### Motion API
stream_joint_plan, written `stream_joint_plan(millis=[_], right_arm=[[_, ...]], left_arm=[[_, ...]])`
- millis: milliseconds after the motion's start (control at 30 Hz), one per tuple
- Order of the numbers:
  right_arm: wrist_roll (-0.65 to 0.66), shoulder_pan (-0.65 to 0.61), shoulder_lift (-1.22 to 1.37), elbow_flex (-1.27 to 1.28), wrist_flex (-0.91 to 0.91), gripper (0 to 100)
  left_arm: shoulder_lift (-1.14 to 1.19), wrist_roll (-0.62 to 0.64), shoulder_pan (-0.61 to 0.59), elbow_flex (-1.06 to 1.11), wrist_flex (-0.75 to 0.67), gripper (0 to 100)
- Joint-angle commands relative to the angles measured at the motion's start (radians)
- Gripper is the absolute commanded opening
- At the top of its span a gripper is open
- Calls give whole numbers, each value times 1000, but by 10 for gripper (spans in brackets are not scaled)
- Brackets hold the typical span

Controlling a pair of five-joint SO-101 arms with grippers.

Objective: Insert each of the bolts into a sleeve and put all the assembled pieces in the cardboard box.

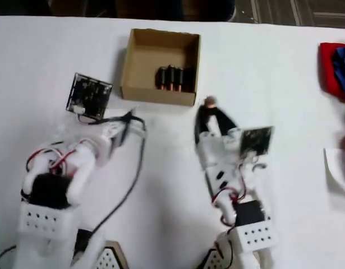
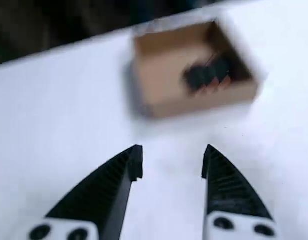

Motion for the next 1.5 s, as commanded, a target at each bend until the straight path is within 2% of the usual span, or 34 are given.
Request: stream_joint_plan(millis=[0, 233, 300, 467, 667, 800, 900, 1033, 1467], right_arm=[[-25, 2, 168, -316, 88, 20], [-31, -82, 846, -1014, 318, 20], [-31, -97, 1047, -1235, 386, 20], [-32, -113, 1547, -1814, 575, 20], [-26, -131, 2115, -2550, 727, 20], [-26, -147, 2424, -2871, 746, 20], [-28, -159, 2569, -2983, 746, 20], [-32, -171, 2651, -2992, 723, 20], [-34, -174, 2700, -2929, 680, 20]], left_arm=[[-29, -160, -186, 197, -86, 207], [-15, -212, -224, 527, -333, 207], [37, -209, -224, 559, -358, 207], [244, -98, -226, 535, -365, 207], [491, -97, -230, 394, -359, 207], [537, -97, -229, 364, -347, 207], [537, -95, -229, 364, -347, 207], [537, -95, -229, 364, -347, 207], [537, -95, -229, 366, -347, 207]])
